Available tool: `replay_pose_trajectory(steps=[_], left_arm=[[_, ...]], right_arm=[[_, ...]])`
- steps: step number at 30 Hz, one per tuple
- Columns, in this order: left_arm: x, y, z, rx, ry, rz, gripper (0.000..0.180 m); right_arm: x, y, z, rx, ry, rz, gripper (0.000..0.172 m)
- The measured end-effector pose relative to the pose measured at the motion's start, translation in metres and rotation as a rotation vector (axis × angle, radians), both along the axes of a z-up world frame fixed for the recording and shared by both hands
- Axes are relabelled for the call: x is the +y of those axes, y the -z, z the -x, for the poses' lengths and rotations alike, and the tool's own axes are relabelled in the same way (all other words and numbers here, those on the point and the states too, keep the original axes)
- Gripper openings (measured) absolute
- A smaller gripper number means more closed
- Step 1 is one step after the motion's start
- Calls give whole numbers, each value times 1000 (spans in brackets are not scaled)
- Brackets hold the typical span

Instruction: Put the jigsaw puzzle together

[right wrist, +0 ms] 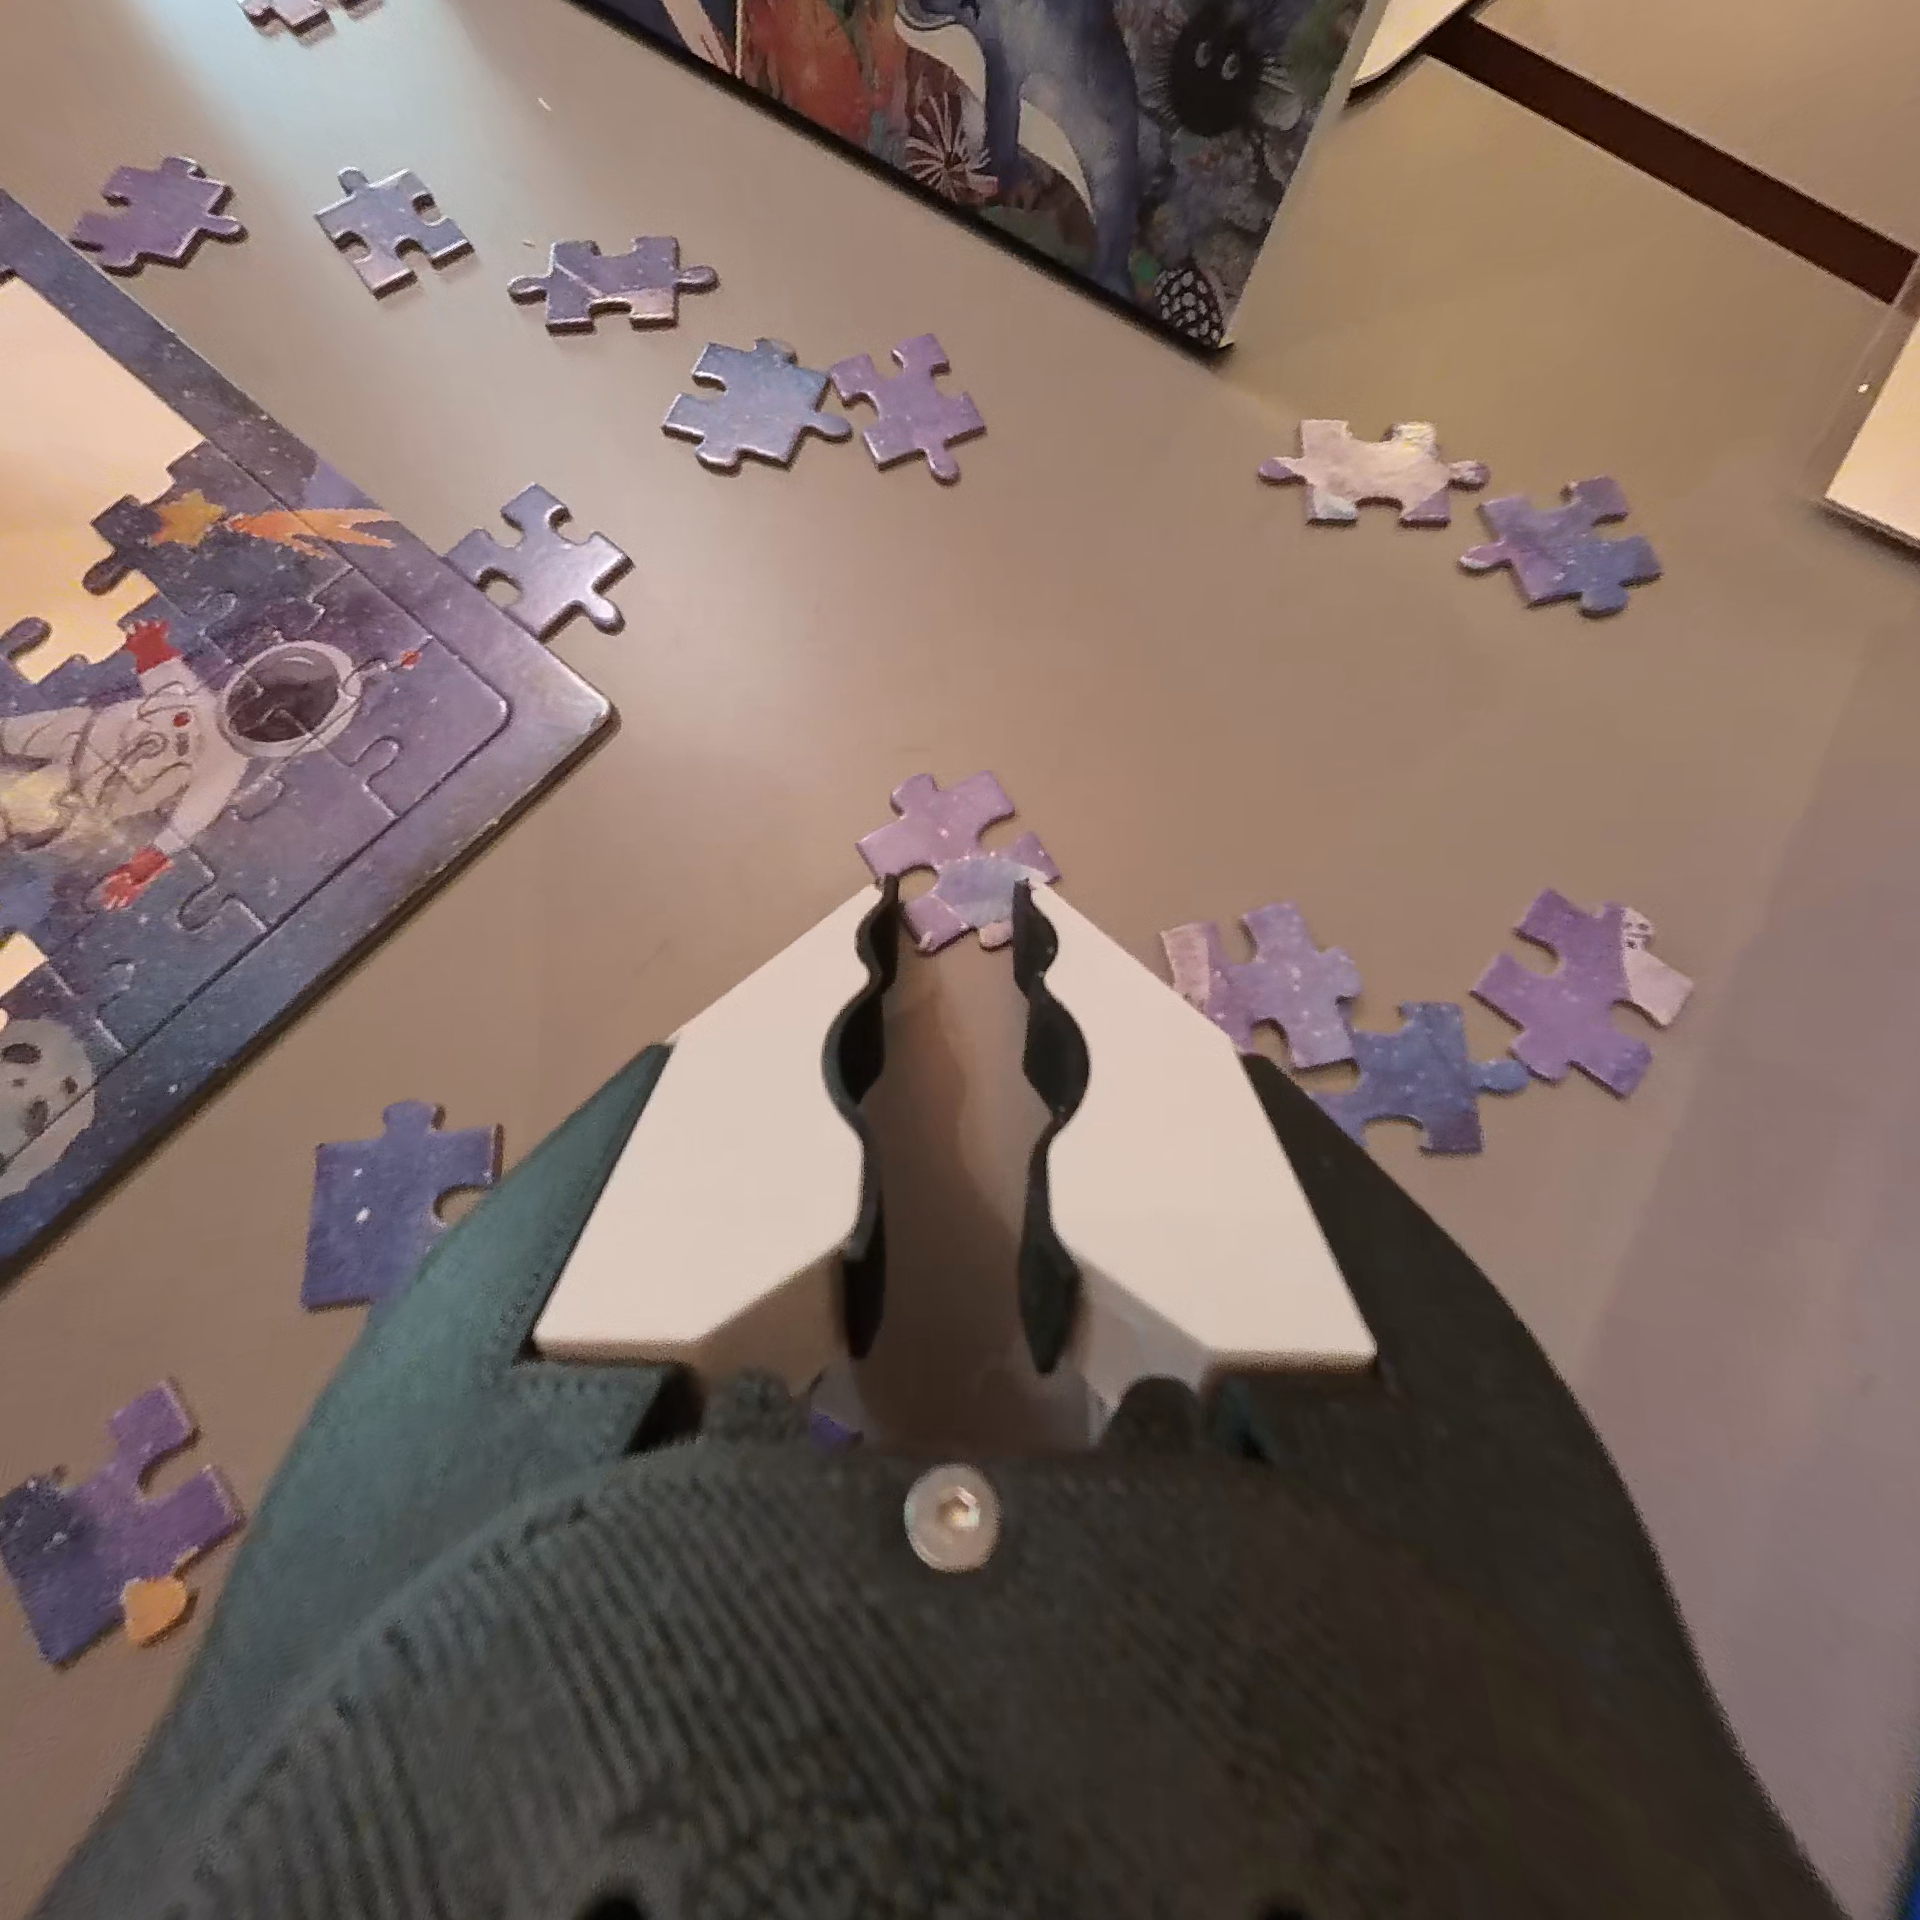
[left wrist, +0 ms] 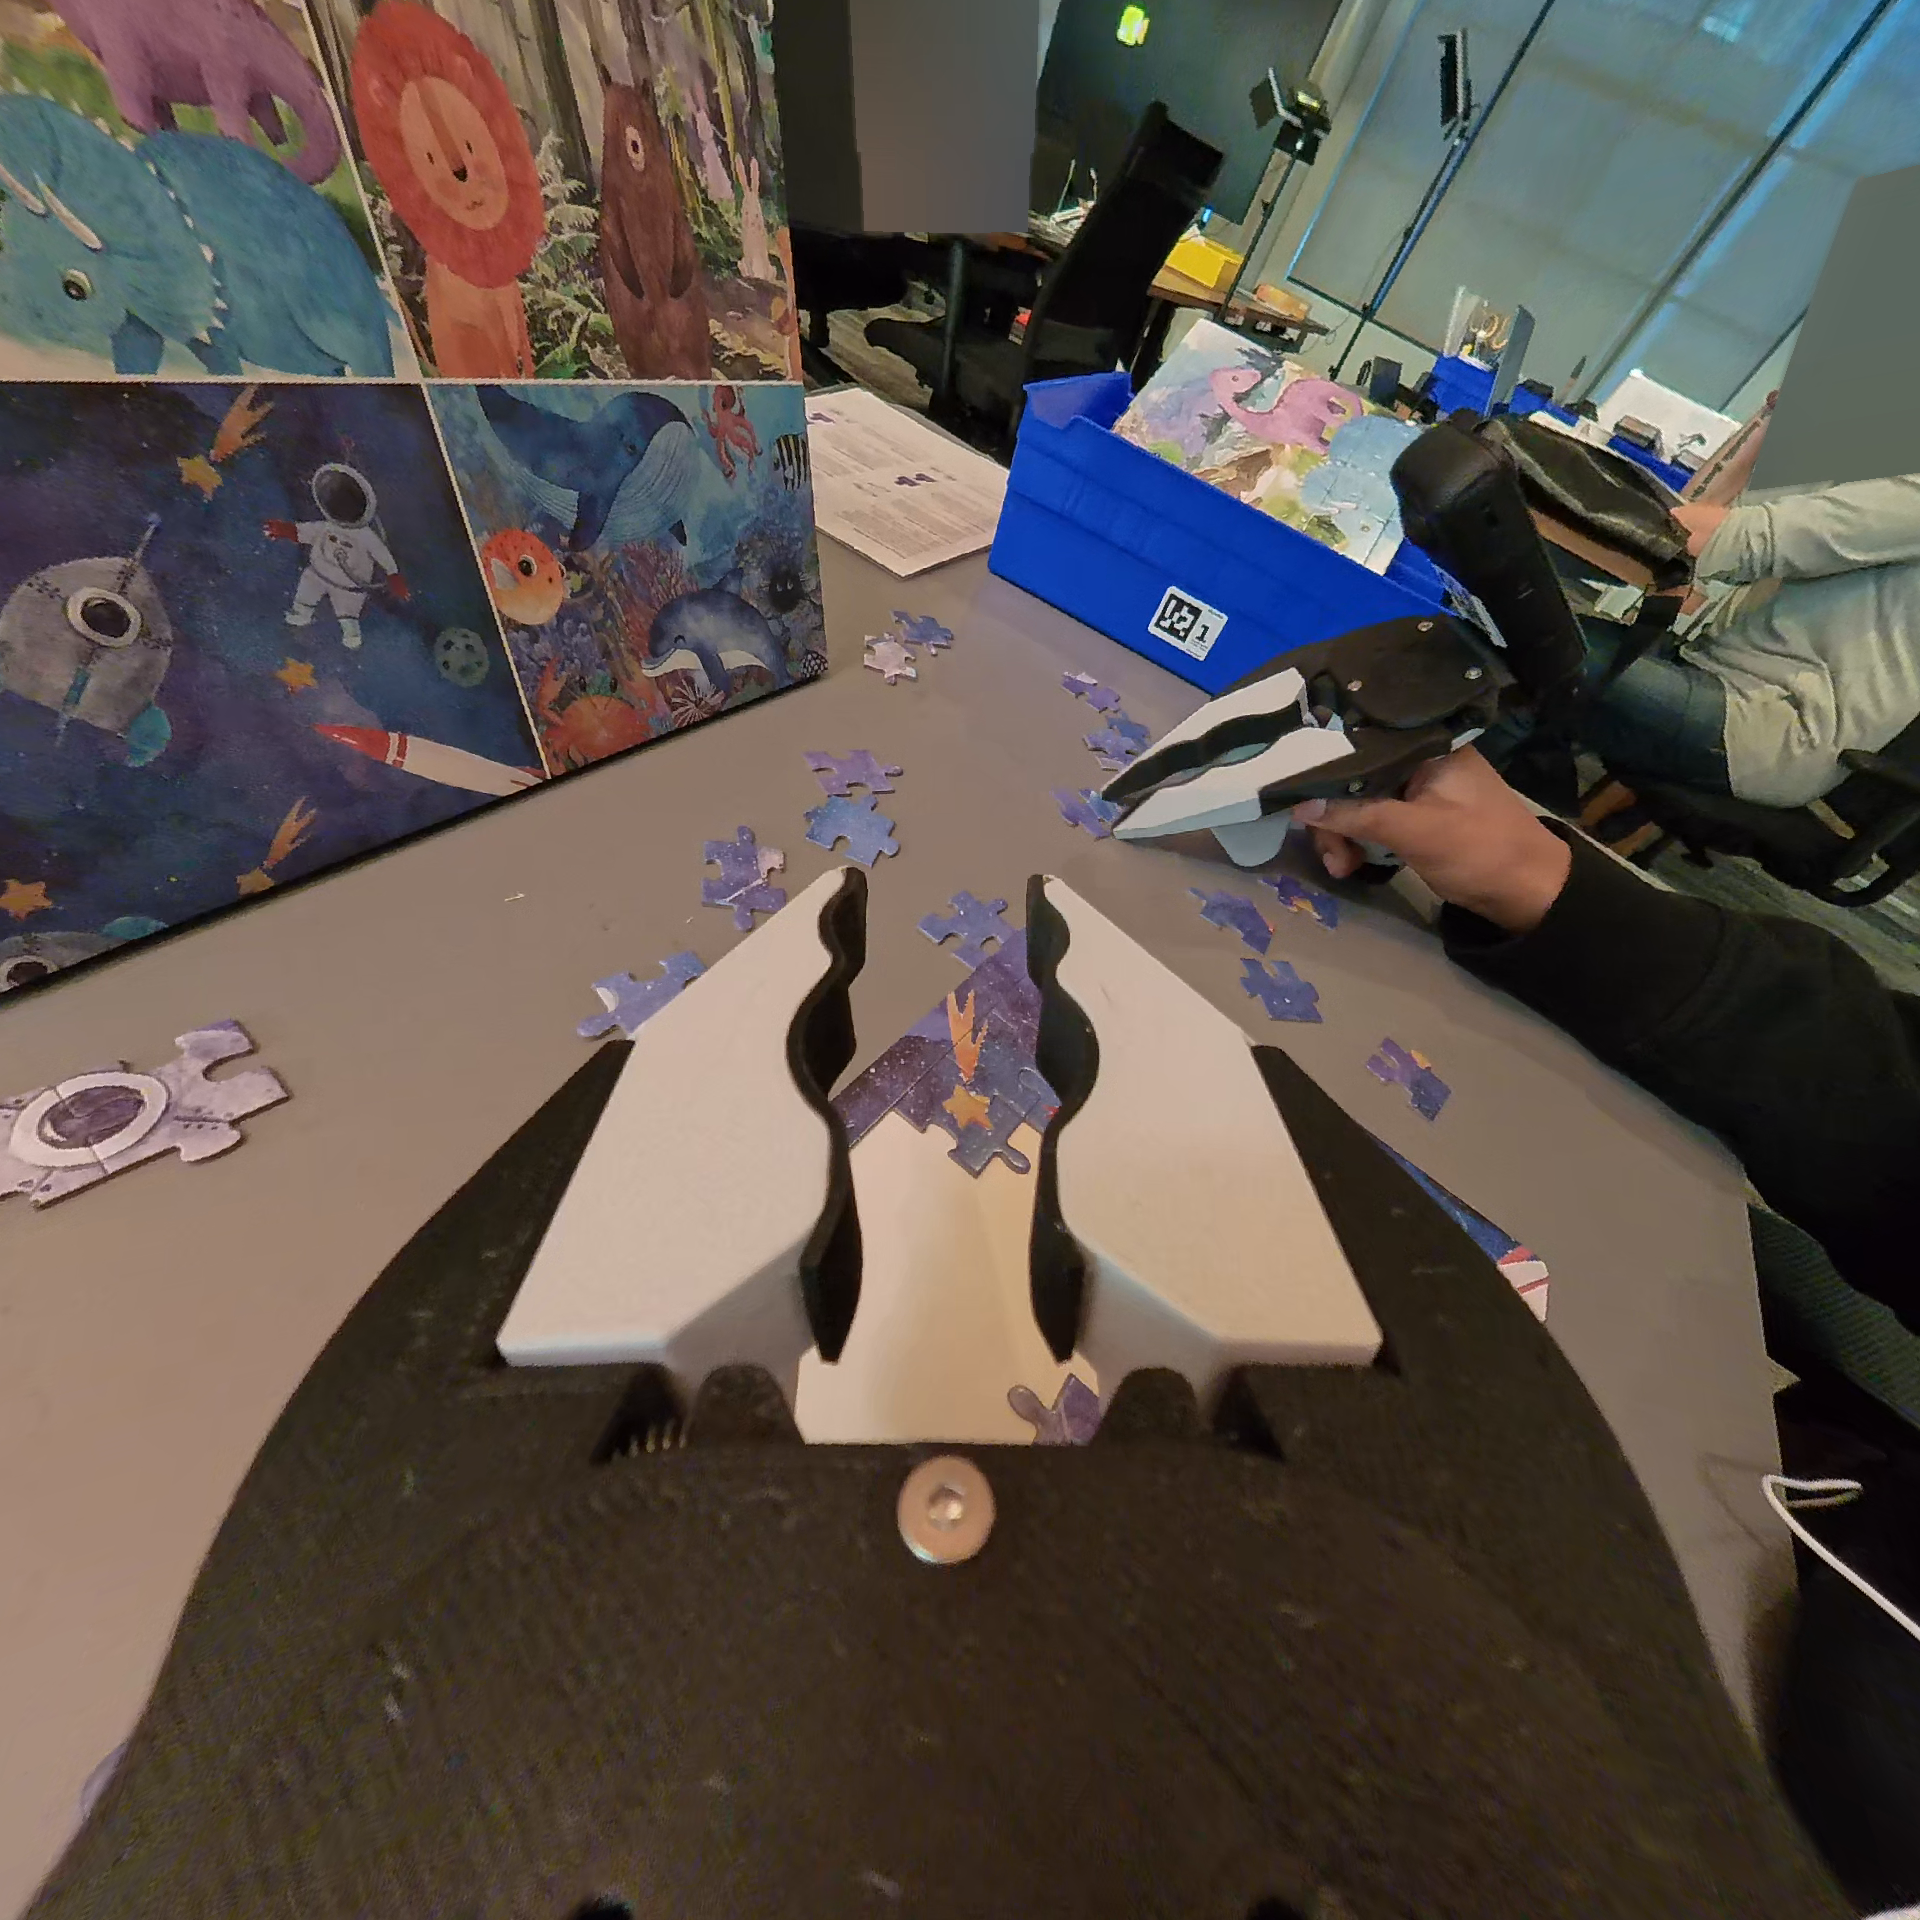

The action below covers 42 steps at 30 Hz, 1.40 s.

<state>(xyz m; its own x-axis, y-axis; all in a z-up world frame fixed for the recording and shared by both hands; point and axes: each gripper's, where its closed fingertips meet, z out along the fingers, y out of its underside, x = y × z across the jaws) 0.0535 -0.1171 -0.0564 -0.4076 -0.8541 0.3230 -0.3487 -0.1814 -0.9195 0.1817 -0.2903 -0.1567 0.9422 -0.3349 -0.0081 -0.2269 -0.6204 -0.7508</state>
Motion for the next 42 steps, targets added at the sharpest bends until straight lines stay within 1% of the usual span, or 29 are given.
replay_pose_trajectory(steps=[6,7,8,9,14,22,33,40,42], left_arm=[[0,0,0,-2,-1,-4,28],[0,0,0,-1,-1,-5,28],[0,0,0,-1,-1,-7,28],[0,0,0,-1,-2,-8,28],[-1,1,0,1,-1,-9,28],[-1,2,0,3,-2,-11,28],[-1,3,-1,6,-2,-14,28],[-2,5,-1,12,1,-16,28],[-2,5,-1,13,2,-15,28]], right_arm=[[0,-1,5,-18,-31,-1,19],[0,-2,6,-21,-36,-7,12],[0,-5,6,-29,-38,-17,0],[-1,-6,6,-37,-35,-20,0],[-5,-5,4,-42,-25,-4,3],[-7,-8,1,-39,-11,-33,11],[-11,-6,-3,-42,2,-22,20],[-13,0,-4,-9,4,3,30],[-12,0,-4,-14,1,3,30]])
